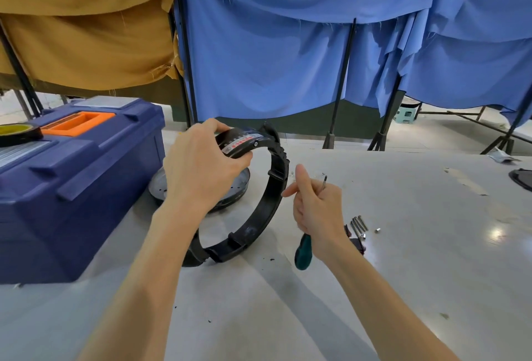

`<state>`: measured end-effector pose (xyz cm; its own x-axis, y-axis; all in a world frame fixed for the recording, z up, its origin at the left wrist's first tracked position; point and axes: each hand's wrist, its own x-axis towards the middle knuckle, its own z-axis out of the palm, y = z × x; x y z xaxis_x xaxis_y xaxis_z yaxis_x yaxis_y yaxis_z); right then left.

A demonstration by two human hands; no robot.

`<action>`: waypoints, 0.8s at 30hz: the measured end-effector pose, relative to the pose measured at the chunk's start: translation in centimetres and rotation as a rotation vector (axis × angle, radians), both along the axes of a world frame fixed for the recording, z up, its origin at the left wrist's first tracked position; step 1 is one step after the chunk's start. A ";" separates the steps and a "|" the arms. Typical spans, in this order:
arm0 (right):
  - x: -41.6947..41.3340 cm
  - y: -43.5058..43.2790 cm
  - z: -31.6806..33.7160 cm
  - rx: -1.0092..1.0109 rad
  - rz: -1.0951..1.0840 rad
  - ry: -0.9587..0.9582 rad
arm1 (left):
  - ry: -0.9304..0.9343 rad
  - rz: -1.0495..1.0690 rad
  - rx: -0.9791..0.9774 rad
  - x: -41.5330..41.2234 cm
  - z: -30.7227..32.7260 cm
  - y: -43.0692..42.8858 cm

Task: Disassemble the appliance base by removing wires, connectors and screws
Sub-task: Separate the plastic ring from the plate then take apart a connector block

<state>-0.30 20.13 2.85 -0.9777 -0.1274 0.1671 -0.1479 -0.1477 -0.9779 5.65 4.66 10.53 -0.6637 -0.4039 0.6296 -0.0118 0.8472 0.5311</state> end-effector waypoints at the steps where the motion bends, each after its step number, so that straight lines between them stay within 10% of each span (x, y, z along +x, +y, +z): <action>1: 0.0 -0.2 -0.4 0.008 0.004 -0.001 | 0.007 0.000 -0.003 0.0 -0.2 0.1; 17: 1.2 -1.6 -3.7 -0.007 0.075 0.002 | 0.139 0.027 0.013 -0.3 -1.8 0.6; 24: 1.9 0.3 2.6 0.046 0.194 0.328 | 0.192 0.054 0.005 -0.1 -2.8 1.8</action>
